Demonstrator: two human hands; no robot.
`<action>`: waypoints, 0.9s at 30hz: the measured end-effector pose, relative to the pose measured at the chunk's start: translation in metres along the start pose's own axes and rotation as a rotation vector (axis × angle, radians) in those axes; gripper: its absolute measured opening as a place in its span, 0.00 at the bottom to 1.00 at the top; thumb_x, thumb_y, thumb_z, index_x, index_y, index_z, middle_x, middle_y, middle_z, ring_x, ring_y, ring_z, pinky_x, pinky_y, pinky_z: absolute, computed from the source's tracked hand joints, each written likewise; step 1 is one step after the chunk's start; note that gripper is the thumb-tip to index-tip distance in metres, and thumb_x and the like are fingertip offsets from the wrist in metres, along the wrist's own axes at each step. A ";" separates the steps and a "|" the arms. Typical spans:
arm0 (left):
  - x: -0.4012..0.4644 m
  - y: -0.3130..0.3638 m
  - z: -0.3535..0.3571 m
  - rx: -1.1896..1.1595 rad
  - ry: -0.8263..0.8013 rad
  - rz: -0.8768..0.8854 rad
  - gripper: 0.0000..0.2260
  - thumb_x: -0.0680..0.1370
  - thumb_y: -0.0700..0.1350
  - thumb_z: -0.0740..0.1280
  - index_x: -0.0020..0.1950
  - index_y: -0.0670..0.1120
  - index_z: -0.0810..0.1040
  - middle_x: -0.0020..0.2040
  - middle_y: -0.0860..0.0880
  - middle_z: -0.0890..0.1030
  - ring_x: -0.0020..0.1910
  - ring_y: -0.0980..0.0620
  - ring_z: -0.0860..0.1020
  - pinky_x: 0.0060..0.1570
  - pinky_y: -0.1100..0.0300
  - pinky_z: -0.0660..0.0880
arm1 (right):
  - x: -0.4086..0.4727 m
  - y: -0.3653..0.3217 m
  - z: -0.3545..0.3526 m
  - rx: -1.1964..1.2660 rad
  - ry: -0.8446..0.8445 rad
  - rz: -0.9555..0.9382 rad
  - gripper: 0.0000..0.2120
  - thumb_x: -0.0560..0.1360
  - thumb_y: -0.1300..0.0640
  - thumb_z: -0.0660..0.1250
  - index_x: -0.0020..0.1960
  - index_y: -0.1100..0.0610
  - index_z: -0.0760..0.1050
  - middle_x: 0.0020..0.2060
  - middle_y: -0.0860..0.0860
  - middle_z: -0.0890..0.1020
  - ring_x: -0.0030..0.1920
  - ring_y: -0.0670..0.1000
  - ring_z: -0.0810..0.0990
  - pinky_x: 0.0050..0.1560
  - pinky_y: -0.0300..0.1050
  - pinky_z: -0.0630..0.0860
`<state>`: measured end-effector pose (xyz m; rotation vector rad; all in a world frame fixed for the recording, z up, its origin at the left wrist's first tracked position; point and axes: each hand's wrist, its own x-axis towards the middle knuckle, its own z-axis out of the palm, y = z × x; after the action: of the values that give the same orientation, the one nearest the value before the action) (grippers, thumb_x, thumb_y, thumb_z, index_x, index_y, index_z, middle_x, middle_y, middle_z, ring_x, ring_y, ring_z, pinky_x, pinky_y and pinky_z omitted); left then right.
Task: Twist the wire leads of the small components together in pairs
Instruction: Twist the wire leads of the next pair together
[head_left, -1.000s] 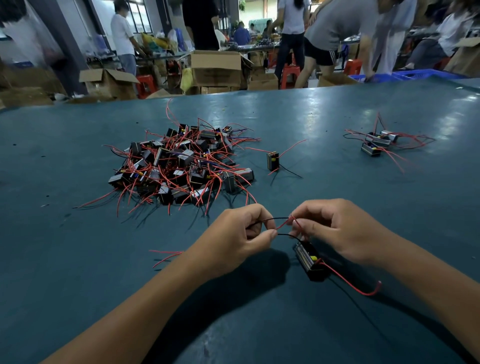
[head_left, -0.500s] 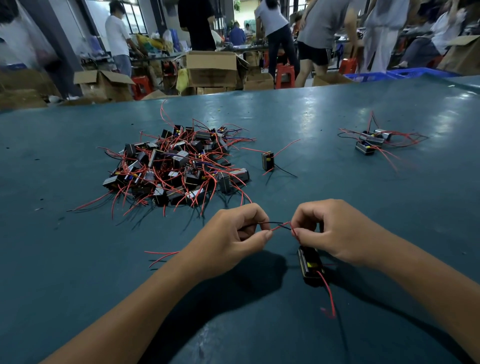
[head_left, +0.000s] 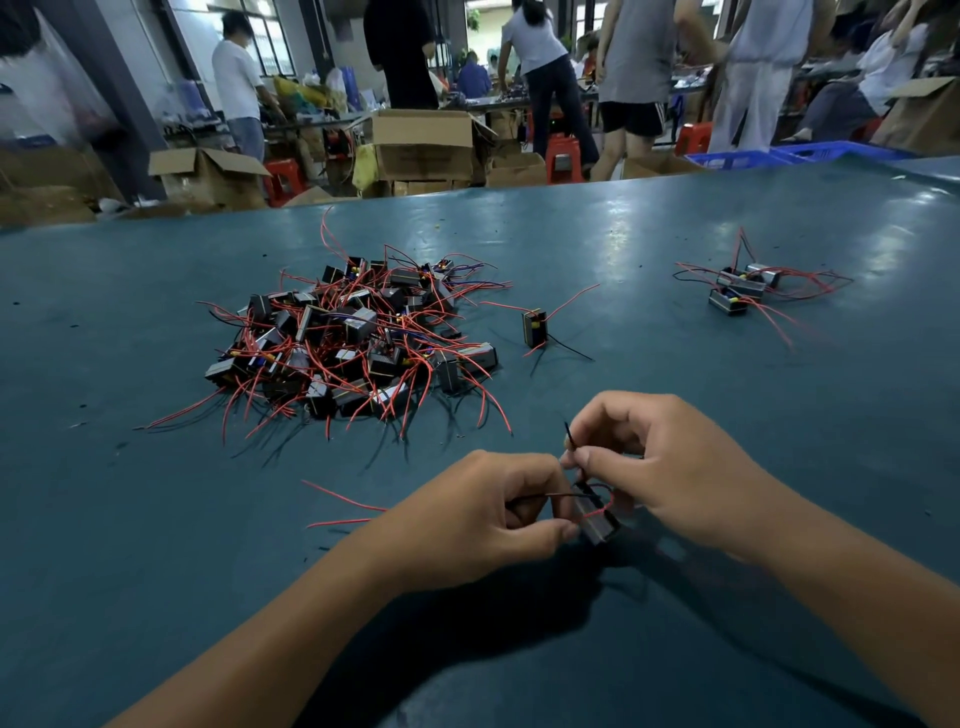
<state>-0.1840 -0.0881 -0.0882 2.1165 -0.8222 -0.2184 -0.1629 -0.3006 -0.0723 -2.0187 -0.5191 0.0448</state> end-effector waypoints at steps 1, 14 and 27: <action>0.000 0.000 0.000 0.002 0.004 0.004 0.06 0.79 0.46 0.70 0.44 0.48 0.75 0.30 0.53 0.62 0.28 0.55 0.59 0.28 0.62 0.57 | 0.000 0.000 0.004 0.053 0.006 0.012 0.07 0.75 0.63 0.70 0.42 0.52 0.78 0.35 0.51 0.84 0.30 0.47 0.78 0.31 0.40 0.75; 0.000 0.002 -0.009 -0.117 0.079 0.037 0.11 0.82 0.48 0.65 0.48 0.42 0.80 0.35 0.46 0.77 0.34 0.45 0.74 0.35 0.52 0.71 | -0.001 -0.005 -0.004 -0.544 -0.072 -0.338 0.04 0.76 0.59 0.70 0.45 0.51 0.78 0.37 0.45 0.77 0.38 0.46 0.74 0.41 0.40 0.70; 0.006 -0.010 -0.015 0.023 0.340 -0.007 0.14 0.72 0.56 0.76 0.49 0.51 0.76 0.30 0.57 0.61 0.30 0.57 0.58 0.31 0.62 0.56 | -0.002 -0.004 0.008 -0.345 -0.047 -0.227 0.03 0.75 0.58 0.72 0.46 0.51 0.81 0.39 0.42 0.82 0.43 0.40 0.80 0.44 0.27 0.69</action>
<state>-0.1685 -0.0775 -0.0856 2.0996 -0.6169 0.1455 -0.1683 -0.2932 -0.0732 -2.2825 -0.8284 -0.1452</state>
